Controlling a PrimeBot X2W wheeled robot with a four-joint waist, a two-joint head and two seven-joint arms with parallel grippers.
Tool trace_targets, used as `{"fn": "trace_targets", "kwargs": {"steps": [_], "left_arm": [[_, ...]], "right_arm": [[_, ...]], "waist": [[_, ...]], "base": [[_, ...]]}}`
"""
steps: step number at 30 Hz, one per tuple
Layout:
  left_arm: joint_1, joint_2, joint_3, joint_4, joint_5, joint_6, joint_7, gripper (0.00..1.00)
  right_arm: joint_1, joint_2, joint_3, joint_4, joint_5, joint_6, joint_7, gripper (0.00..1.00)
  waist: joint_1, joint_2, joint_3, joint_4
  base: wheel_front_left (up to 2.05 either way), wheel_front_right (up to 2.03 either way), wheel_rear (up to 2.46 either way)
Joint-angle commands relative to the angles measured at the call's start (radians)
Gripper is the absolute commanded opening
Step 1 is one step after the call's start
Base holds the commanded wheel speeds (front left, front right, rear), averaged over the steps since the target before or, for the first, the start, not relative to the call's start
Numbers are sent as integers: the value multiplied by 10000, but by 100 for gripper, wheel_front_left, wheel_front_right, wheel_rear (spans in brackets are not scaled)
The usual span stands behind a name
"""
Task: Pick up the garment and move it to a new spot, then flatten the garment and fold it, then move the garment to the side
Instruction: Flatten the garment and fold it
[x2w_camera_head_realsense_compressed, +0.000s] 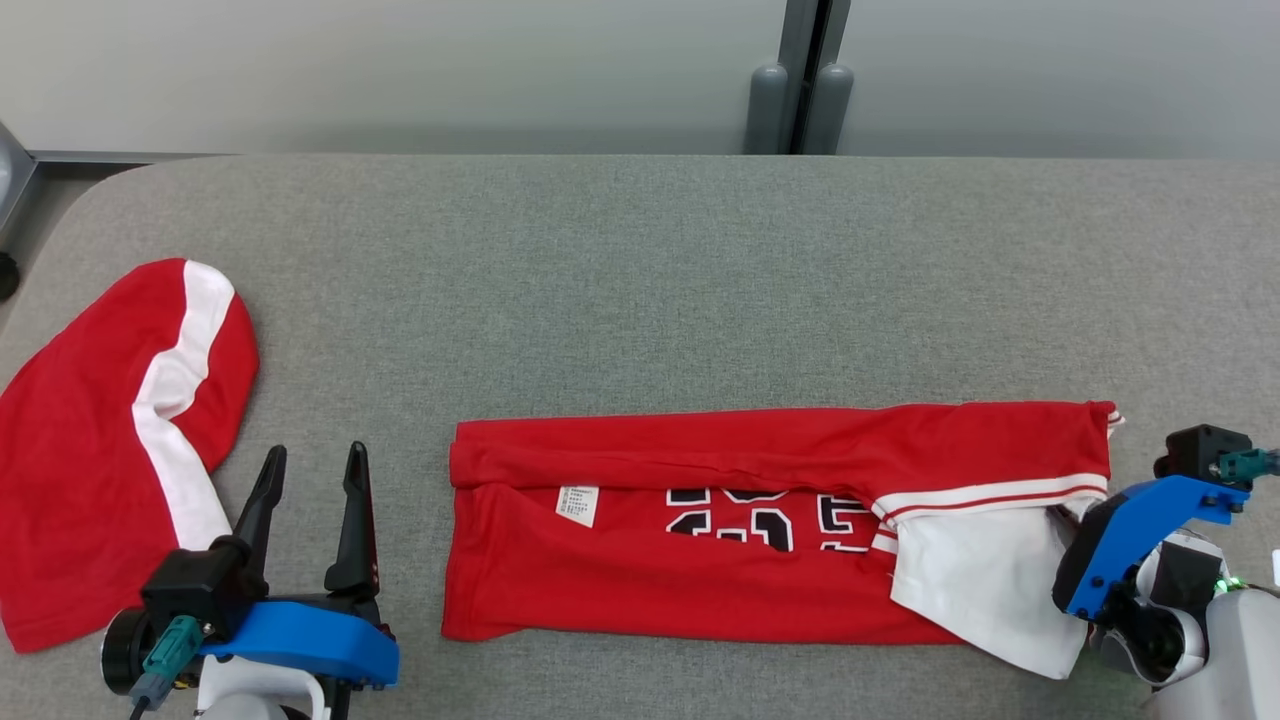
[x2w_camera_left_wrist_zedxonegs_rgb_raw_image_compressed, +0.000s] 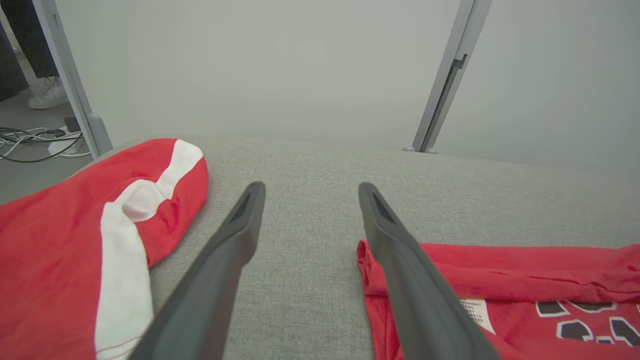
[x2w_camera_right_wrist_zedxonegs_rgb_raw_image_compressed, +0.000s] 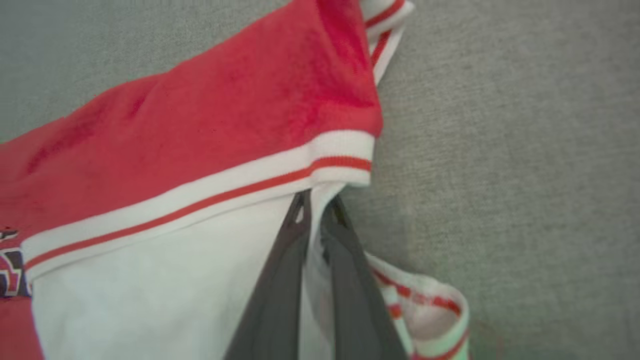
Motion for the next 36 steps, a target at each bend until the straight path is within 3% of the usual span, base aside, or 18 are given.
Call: {"fn": "trace_targets", "kwargs": {"steps": [1,15,21,28,36], "left_arm": [[-73,40,-4,1,-11,30,26,100],[49,125,-24,-131,-87,113,-5,100],[53,91,-94,-111,-41,150,-65,100],[12,51,-142,-24,-105,137,-101,100],[-158,113,-208,108,-130,30,-65,100]], "right_arm": [[-46,-96,16,-64,40,5,-101,0],[808,-868,-1450,-2454,-498,2,203,0],[1053,-528,-2033,-3528,-729,3,683,0],[1267,-114,-550,-4596,-387,3,1341,0],[801,96,2475,-4392,41,3,1259,0]], "waist": [[0,-1,-24,-20],[0,-1,-107,-308],[0,-1,-198,-352],[0,-1,-310,-337],[0,-1,-371,-209]], "base": [[0,0,0],[0,0,0],[0,0,0],[0,0,0],[0,0,0]]}}
